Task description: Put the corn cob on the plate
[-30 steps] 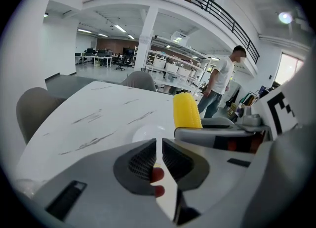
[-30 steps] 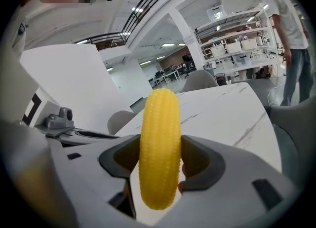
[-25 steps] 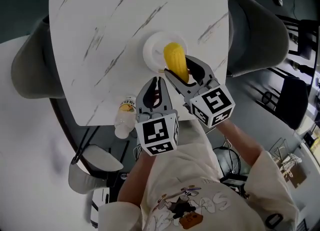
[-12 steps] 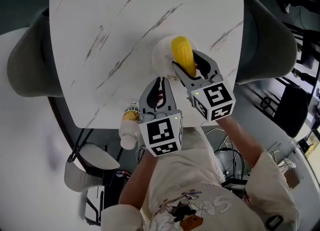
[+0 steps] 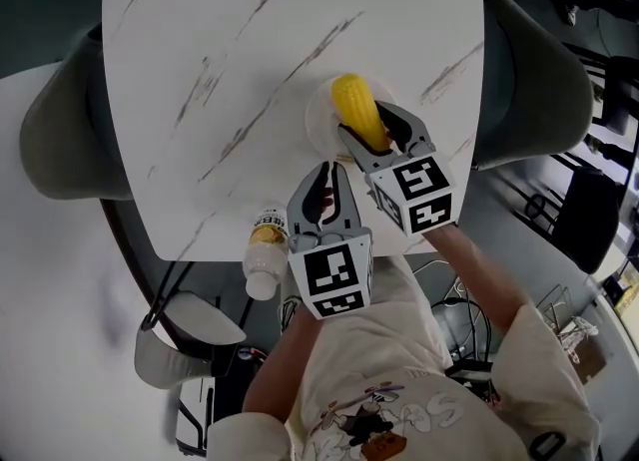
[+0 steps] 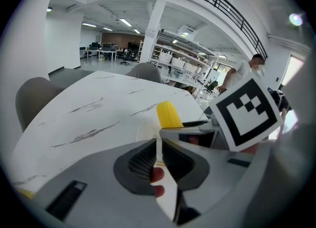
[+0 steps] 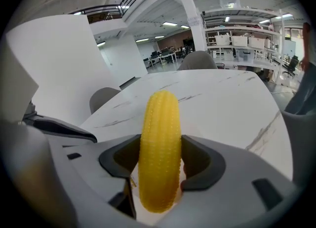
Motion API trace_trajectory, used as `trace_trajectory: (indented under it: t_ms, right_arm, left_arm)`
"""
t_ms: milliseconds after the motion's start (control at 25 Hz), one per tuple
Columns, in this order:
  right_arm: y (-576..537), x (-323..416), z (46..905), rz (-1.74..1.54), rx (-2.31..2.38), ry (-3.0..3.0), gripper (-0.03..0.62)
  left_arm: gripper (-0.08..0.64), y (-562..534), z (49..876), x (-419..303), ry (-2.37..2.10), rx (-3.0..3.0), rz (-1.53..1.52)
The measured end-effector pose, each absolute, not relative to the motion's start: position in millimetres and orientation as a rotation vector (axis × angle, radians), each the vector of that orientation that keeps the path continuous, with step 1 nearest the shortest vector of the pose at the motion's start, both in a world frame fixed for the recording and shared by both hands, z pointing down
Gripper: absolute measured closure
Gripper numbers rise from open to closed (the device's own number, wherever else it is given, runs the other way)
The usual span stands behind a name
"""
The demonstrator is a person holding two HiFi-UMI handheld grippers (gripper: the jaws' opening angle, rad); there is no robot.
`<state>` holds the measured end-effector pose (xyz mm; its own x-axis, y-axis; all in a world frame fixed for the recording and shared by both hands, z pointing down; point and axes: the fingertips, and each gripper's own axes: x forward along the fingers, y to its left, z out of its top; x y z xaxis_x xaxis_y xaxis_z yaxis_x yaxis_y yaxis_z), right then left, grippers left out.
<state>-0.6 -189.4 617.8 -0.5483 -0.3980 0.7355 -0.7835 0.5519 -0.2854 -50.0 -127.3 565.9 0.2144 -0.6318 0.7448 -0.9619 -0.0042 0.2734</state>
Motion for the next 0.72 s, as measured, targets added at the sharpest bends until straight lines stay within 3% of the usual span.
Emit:
trace_trajectory:
  t_ms: [720]
  right_arm:
    - [-180, 8, 579, 0.733, 1.063, -2.194, 0.345]
  left_arm:
    - [0.520, -112, 534, -54, -1.496, 1.768, 0.509]
